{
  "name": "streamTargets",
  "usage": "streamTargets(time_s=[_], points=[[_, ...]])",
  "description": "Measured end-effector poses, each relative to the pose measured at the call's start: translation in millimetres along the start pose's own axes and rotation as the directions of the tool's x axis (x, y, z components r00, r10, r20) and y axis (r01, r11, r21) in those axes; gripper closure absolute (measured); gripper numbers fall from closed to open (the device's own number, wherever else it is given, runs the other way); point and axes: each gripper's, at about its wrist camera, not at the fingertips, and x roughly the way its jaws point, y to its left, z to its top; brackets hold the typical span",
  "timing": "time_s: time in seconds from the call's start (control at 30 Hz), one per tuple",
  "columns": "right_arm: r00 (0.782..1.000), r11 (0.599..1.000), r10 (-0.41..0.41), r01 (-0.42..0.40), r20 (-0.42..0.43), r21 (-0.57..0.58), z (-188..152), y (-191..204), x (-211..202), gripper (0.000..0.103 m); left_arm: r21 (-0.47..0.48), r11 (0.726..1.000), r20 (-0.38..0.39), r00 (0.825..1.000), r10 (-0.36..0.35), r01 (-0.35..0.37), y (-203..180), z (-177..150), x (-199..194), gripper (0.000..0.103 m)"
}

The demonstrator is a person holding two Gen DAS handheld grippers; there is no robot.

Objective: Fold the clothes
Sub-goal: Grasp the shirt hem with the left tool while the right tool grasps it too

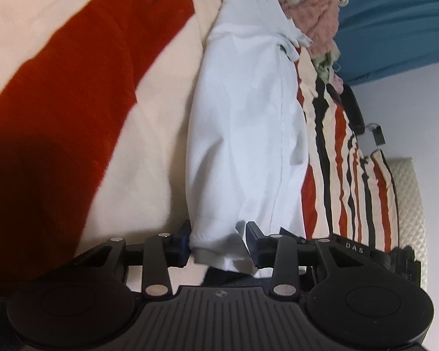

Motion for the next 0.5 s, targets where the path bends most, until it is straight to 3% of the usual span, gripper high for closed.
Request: streamTargets(time_s=[0.07, 0.1, 0.3, 0.5], points=[[1.000, 0.999, 0.006, -0.005, 0.006, -0.032, -3.9, 3.5, -3.9, 0.078, -0.007, 1.000, -0.001, 1.000, 0.002, -0.002, 0.9, -0.9, 0.0, 0.078], [1.000, 0.999, 0.008, -0.007, 0.016, -0.053, -6.7, 5.7, -7.0, 0.085, -0.011, 1.000, -0.001, 1.000, 0.002, -0.002, 1.4, -1.3, 0.0, 0.081], [0.991, 0.977, 0.057, -0.030, 0.120, -0.211, -31.3, 28.5, -26.0, 0.096, -0.012, 0.998, 0.057, 0.996, -0.068, 0.069, 2.1, -3.3, -15.0, 0.088], [0.968, 0.978, 0.181, -0.158, 0.176, -0.139, -34.9, 17.2, -46.8, 0.097, -0.016, 0.985, 0.141, 0.976, -0.168, 0.172, 0.4, -2.6, -41.4, 0.089]])
